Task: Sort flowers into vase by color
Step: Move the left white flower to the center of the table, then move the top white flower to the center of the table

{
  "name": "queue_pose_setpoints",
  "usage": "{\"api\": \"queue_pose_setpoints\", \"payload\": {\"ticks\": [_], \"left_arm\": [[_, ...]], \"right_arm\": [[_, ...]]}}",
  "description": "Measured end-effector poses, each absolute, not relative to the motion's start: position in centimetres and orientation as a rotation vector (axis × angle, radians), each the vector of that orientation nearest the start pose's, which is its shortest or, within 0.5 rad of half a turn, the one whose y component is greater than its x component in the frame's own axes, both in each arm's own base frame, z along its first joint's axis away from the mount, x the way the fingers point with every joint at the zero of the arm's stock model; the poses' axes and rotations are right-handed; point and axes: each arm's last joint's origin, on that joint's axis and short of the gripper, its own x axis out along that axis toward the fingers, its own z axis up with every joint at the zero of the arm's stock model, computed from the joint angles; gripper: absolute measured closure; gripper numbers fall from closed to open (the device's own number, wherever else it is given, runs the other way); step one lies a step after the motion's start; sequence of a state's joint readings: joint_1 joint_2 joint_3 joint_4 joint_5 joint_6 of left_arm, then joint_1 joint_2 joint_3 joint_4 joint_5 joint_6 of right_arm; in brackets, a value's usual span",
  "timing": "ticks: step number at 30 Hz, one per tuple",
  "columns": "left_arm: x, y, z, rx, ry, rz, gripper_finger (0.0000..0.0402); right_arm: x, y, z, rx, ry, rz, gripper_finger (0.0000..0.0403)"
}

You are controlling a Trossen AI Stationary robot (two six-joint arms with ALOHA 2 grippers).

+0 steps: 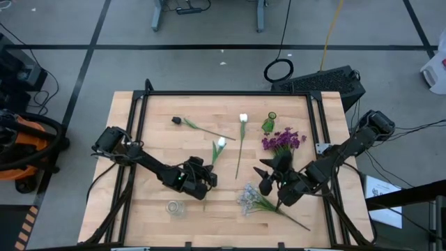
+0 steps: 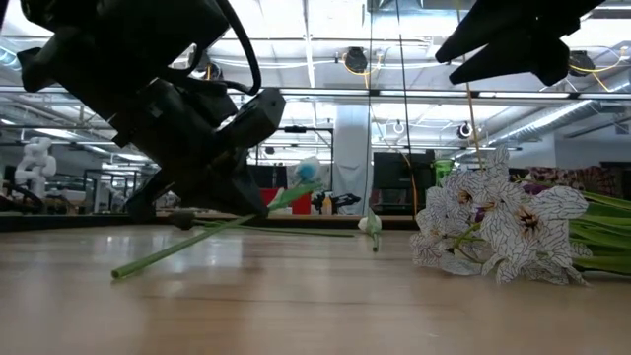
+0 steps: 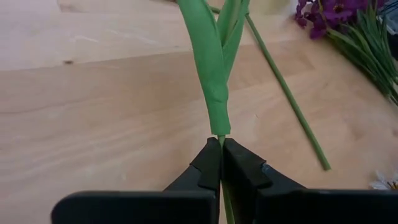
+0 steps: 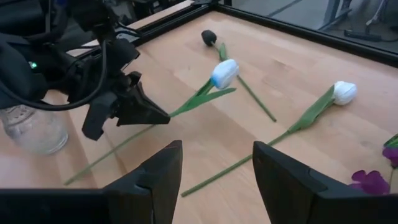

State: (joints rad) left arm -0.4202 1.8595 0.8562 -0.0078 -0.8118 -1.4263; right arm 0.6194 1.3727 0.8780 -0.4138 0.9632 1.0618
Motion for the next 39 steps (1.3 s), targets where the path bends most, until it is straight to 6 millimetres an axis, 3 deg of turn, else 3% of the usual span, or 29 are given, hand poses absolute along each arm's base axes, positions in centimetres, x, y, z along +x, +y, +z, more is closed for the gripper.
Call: {"api": "queue_pose_setpoints", "payload": {"ticks": [3, 9, 15, 20, 26, 30, 39], "left_arm": [[30.4, -11.3, 10.8, -0.744, 0.397, 0.823, 0.0357], [30.4, -11.2, 10.8, -0.727, 0.379, 0.832, 0.0269], [30.3, -11.2, 12.9, -0.64, 0.382, 0.779, 0.0212], [29.9, -11.1, 16.2, -0.485, 0.396, 0.674, 0.0204], [29.1, -10.9, 19.6, -0.13, 0.442, 0.537, 0.0203], [28.8, -10.8, 20.3, -0.003, 0.468, 0.496, 0.0203], [28.6, -10.8, 19.9, 0.039, 0.514, 0.477, 0.0203]], "right_arm": [[23.1, 13.1, 23.3, 0.371, 0.383, -0.604, 0.0216], [23.6, 12.1, 23.3, 0.392, 0.373, -0.647, 0.0216], [25.5, 10.1, 22.4, 0.488, 0.378, -0.712, 0.0224], [28.1, 8.8, 20.8, 0.534, 0.423, -0.684, 0.0231], [30.4, 6.4, 18.3, 0.599, 0.484, -0.715, 0.0231], [31.8, 4.3, 17.0, 0.622, 0.539, -0.774, 0.0231], [34.5, 1.4, 14.5, 0.588, 0.749, -0.923, 0.0231]]}}
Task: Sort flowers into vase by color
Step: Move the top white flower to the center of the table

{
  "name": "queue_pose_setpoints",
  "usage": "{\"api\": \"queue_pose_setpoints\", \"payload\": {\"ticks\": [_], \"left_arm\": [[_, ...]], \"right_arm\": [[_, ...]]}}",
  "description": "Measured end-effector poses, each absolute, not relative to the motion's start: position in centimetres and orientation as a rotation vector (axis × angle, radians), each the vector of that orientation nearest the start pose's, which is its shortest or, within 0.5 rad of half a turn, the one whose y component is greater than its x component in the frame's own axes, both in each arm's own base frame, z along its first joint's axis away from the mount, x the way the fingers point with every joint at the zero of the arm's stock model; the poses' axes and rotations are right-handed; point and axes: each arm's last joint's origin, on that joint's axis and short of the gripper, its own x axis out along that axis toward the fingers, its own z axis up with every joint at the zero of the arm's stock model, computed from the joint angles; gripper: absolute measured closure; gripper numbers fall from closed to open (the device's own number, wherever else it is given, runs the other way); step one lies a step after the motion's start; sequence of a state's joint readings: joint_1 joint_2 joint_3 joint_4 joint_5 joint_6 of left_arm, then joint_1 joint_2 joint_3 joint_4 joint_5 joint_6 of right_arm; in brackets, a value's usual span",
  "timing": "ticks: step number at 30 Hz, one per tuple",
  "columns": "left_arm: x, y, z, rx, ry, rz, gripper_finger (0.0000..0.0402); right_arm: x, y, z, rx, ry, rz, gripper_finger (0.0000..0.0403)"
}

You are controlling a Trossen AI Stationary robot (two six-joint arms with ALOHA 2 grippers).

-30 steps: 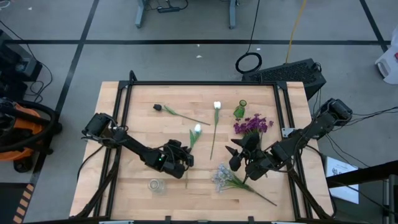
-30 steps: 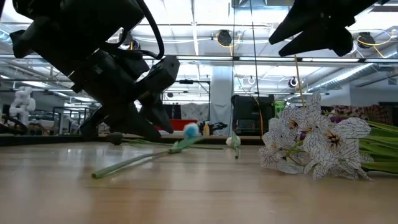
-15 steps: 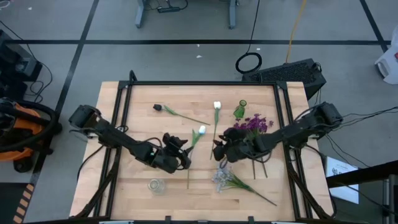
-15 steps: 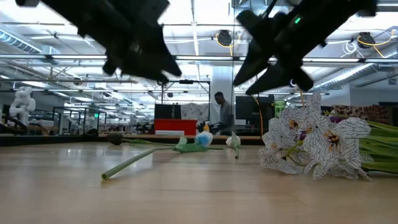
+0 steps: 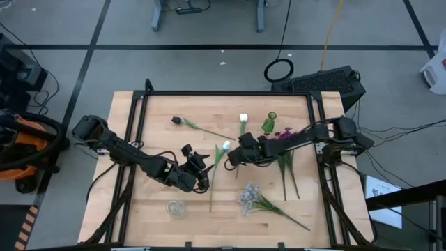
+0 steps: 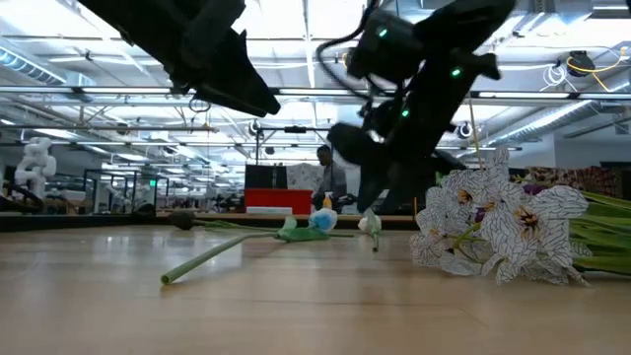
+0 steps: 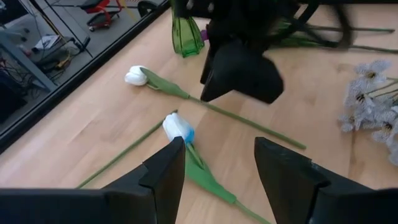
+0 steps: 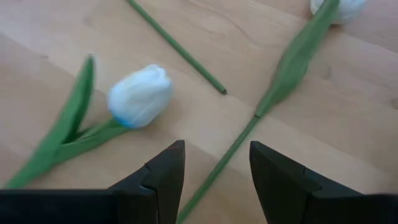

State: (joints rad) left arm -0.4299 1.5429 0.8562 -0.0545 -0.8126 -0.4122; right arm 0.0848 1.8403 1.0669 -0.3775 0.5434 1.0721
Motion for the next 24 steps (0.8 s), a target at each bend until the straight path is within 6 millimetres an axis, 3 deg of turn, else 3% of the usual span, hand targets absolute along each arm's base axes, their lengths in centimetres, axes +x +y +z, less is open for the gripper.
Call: {"api": "queue_pose_setpoints", "payload": {"ticks": [4, 10, 17, 20, 24], "left_arm": [[28.4, -11.1, 19.9, 0.048, 0.523, 0.466, 0.0203], [28.2, -11.5, 19.8, 0.03, 0.521, 0.459, 0.0203], [27.9, -12.3, 19.8, 0.014, 0.518, 0.432, 0.0203], [27.8, -12.6, 19.8, 0.011, 0.516, 0.424, 0.0203], [27.6, -12.9, 19.8, 0.011, 0.515, 0.41, 0.0203]], "right_arm": [[35.6, 1.0, 13.9, 0.54, 0.805, -0.958, 0.0231], [35.4, 0.5, 12.0, 0.478, 0.874, -1.005, 0.0232], [35.0, 0.5, 11.2, 0.476, 0.816, -1.063, 0.0233], [35.1, 0.5, 11.2, 0.482, 0.807, -1.062, 0.025], [35.0, 0.7, 11.2, 0.507, 0.791, -1.072, 0.0301]]}}
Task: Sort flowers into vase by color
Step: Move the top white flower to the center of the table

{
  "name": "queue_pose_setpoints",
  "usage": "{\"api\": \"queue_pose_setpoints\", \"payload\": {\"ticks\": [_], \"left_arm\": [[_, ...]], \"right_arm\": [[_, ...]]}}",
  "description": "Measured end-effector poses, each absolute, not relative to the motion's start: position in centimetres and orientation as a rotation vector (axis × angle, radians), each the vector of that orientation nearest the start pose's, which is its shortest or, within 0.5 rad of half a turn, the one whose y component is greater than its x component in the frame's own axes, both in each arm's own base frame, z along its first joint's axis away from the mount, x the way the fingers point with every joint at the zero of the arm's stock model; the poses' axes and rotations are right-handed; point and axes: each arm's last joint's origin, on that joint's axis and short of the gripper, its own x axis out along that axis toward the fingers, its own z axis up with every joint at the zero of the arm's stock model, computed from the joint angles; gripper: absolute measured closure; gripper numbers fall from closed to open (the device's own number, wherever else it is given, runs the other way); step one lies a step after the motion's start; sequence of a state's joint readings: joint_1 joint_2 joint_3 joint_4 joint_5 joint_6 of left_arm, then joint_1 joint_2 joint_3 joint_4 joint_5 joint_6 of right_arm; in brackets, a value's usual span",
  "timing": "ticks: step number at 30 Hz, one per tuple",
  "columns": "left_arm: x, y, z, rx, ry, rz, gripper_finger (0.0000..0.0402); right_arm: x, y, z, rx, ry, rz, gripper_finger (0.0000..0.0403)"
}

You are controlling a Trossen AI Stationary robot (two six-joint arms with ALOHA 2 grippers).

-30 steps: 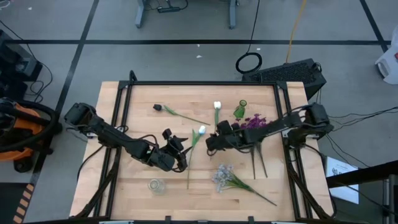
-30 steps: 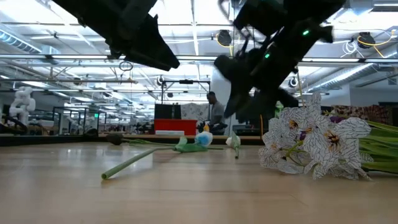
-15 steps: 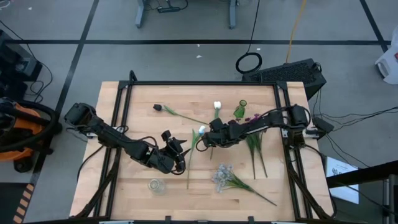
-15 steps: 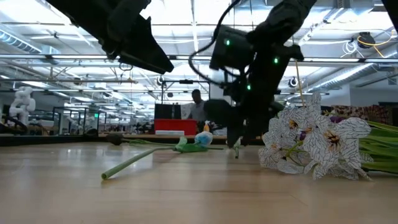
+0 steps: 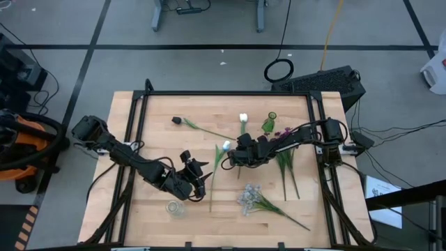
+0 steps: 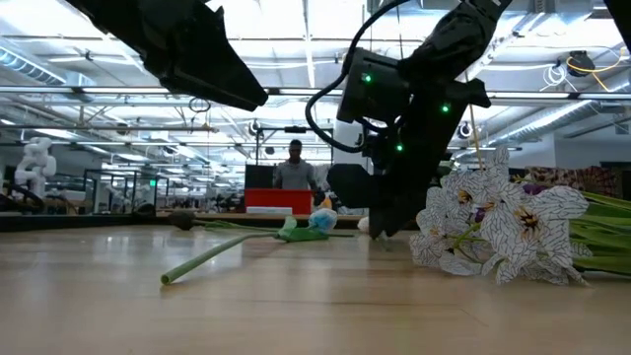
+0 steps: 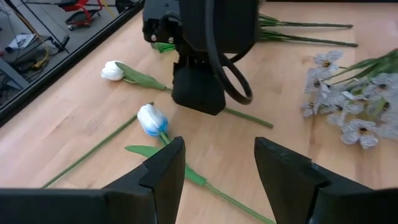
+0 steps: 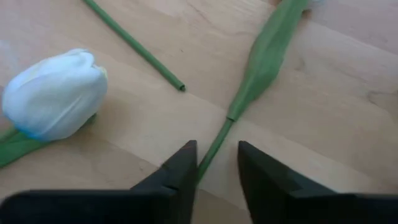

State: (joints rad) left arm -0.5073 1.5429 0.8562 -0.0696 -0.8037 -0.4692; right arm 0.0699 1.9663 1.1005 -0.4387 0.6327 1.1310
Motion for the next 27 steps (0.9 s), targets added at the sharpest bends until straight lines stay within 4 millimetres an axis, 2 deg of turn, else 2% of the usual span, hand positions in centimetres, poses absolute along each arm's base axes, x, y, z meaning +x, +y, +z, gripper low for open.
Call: {"api": "queue_pose_setpoints", "payload": {"ticks": [5, 7, 11, 17, 22, 27], "left_arm": [[27.5, -13.1, 19.8, 0.006, 0.515, 0.405, 0.0203], [27.5, -13.1, 19.8, 0.006, 0.515, 0.405, 0.0203], [27.5, -13.1, 19.8, 0.007, 0.515, 0.405, 0.0203], [27.5, -13.1, 19.8, 0.007, 0.515, 0.405, 0.0203], [27.5, -13.1, 19.8, 0.006, 0.515, 0.406, 0.0203], [27.5, -12.9, 19.9, -0.02, 0.488, 0.451, 0.0204]], "right_arm": [[35.0, 0.9, 11.1, 0.574, 0.751, -1.105, 0.0383], [35.0, 0.8, 11.2, 0.577, 0.737, -1.117, 0.0396], [34.9, 0.8, 11.1, 0.58, 0.725, -1.134, 0.0398], [34.9, 1.3, 12.3, 0.547, 0.637, -1.15, 0.0402], [34.6, 2.2, 14.4, 0.531, 0.558, -1.126, 0.0402], [34.1, 4.4, 17.2, 0.516, 0.442, -1.062, 0.0402]]}}
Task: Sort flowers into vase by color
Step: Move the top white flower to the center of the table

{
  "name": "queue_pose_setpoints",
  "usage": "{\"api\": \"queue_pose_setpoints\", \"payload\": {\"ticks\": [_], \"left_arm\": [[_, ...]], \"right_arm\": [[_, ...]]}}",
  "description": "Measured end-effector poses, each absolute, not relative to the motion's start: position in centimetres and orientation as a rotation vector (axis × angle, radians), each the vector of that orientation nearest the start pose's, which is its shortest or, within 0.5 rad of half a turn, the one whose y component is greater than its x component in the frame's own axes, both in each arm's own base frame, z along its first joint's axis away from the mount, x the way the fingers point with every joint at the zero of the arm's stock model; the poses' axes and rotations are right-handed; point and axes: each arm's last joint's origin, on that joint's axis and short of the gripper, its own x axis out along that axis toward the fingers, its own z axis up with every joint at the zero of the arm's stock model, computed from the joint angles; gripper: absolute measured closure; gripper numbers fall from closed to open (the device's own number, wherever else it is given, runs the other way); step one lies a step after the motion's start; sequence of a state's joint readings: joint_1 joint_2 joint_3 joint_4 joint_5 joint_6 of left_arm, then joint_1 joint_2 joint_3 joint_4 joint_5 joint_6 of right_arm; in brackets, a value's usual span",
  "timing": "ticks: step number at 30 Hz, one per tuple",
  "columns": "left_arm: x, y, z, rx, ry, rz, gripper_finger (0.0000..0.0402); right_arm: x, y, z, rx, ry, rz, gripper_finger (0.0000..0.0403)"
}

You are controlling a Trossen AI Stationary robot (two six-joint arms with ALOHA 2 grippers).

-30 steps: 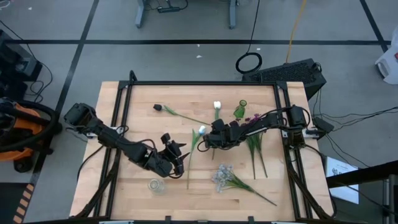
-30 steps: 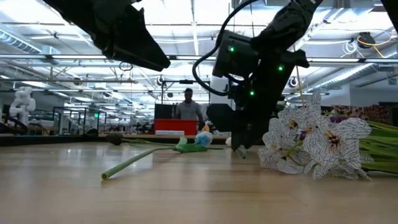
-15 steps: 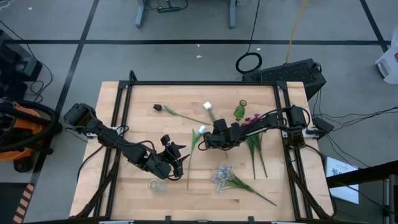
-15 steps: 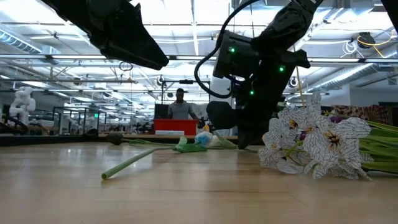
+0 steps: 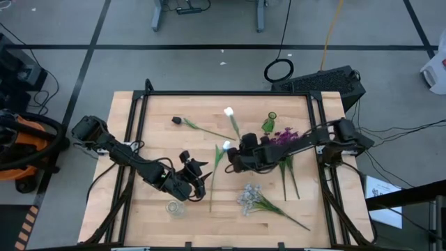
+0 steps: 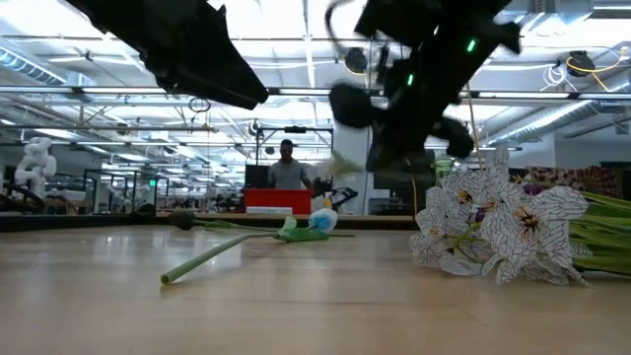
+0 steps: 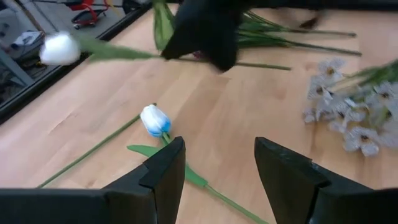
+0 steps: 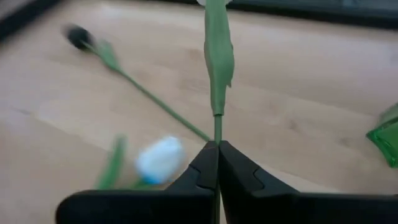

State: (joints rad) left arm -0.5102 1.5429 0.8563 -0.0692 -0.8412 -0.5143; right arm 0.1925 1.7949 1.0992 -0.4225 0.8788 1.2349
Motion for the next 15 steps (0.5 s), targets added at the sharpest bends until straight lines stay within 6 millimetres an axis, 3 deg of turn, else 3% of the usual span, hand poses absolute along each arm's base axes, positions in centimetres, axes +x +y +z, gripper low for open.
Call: {"api": "queue_pose_setpoints", "payload": {"ticks": [6, 15], "left_arm": [[27.6, -12.6, 20.0, -0.057, 0.433, 0.539, 0.0204], [27.7, -12.4, 20.1, -0.087, 0.414, 0.55, 0.0204]], "right_arm": [[33.3, 8.4, 19.7, 0.524, 0.279, -0.966, 0.0403], [32.3, 14.4, 21.1, 0.537, 0.075, -0.831, 0.0403]]}}
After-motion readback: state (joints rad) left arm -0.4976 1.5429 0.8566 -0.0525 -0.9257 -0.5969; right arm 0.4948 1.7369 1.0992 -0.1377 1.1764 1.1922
